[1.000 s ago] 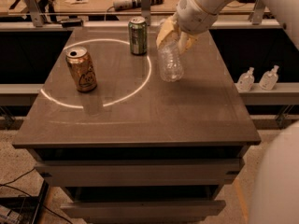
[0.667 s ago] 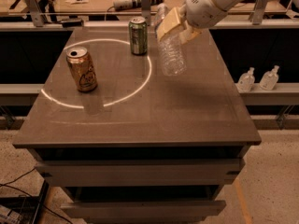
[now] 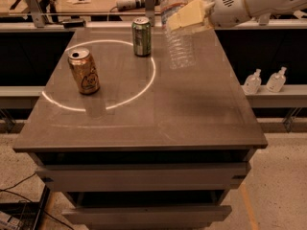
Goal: Place water bottle upright
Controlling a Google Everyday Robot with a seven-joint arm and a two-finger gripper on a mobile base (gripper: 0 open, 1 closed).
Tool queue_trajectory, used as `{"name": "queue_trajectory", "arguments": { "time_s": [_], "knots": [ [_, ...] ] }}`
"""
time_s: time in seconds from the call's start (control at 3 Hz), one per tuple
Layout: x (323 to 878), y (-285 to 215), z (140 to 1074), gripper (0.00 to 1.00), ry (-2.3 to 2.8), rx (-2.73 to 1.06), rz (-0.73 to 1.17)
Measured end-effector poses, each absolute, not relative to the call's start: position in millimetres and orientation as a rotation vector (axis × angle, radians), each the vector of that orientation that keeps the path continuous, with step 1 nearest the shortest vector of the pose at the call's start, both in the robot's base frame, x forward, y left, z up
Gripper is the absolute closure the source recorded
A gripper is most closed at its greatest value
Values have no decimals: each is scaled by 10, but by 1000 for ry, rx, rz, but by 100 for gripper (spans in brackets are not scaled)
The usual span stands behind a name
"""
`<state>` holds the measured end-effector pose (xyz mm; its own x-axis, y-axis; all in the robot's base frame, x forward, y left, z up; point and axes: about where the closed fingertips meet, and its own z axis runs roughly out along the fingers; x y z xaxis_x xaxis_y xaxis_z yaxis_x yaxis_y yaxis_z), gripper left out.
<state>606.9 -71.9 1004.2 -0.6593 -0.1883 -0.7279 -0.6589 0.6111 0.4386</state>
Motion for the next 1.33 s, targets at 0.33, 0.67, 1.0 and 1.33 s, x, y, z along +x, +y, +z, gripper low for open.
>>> {"name": "queue_trajectory", "arguments": {
  "time_s": [0.33,0.67,1.0,1.33],
  "knots": [
    [5972,-757,10149,100,2027,-793,981],
    [5956,-713,10160,100,1967,-886,935],
    [5957,-713,10158,100,1968,-885,935],
    [5965,-694,10138,100,1929,-893,921]
  ]
}}
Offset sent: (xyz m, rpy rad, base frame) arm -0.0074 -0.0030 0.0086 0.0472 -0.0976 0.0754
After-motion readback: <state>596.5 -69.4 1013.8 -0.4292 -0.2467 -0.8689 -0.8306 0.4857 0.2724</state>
